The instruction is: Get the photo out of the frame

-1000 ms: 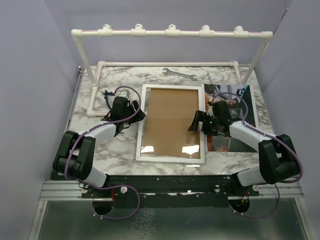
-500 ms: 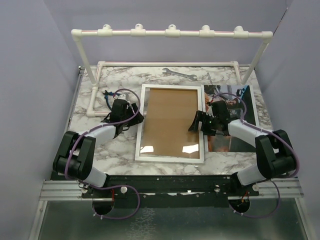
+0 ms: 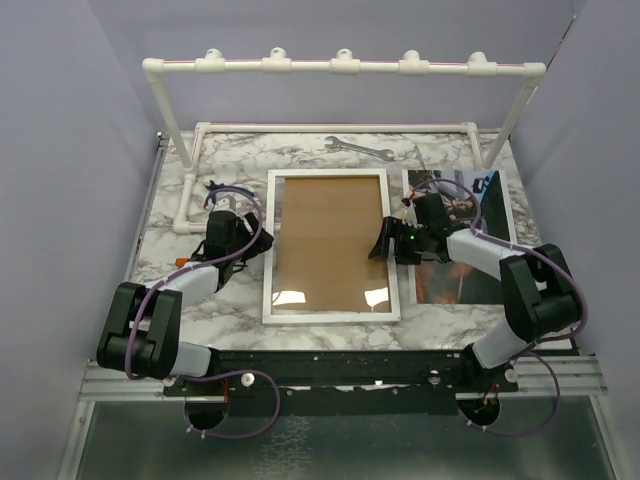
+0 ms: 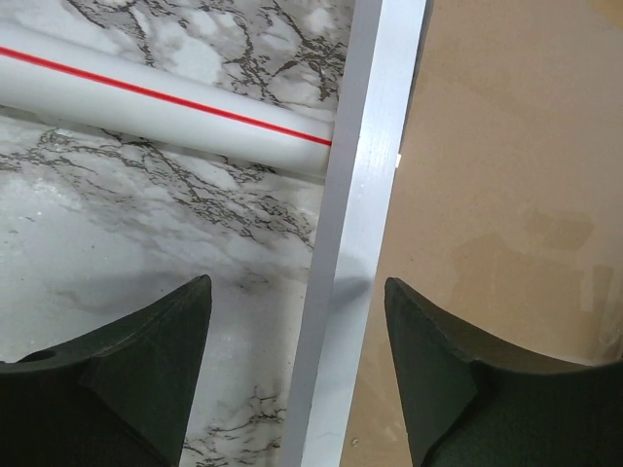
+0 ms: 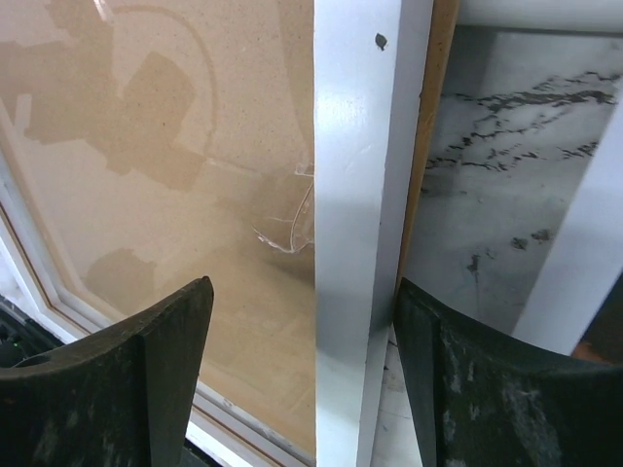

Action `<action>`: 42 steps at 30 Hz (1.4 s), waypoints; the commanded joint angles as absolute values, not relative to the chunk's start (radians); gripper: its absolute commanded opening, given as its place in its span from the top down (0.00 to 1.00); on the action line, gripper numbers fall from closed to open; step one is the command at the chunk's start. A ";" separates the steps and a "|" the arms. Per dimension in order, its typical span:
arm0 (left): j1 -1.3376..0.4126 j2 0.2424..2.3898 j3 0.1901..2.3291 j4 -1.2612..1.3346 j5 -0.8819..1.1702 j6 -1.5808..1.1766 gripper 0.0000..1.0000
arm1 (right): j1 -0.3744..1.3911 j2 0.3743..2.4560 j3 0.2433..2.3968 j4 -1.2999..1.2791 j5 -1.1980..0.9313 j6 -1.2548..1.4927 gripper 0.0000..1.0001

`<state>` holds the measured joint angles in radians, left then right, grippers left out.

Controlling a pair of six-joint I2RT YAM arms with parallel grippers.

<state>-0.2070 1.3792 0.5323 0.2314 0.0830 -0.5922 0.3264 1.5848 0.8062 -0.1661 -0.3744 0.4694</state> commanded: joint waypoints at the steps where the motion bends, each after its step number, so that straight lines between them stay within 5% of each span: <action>1: -0.177 1.363 0.494 0.326 0.131 -0.610 0.29 | 0.345 1.588 0.846 -0.147 -0.418 0.457 0.20; 5: -0.167 1.388 0.482 0.385 0.167 -0.621 0.29 | 0.345 1.541 0.840 -0.172 -0.347 0.465 0.05; 8: -0.161 1.418 0.477 0.436 0.208 -0.634 0.30 | 0.345 1.514 0.831 -0.184 -0.311 0.459 0.04; 21: -0.160 1.552 0.500 0.528 0.313 -0.662 0.33 | 0.345 1.485 0.813 -0.189 -0.322 0.443 0.33; 33: -0.160 1.556 0.508 0.575 0.380 -0.667 0.71 | 0.344 1.509 0.831 -0.186 -0.345 0.438 0.42; 42: -0.158 1.423 0.486 0.535 0.357 -0.703 0.78 | 0.344 1.493 0.837 -0.193 -0.307 0.443 0.38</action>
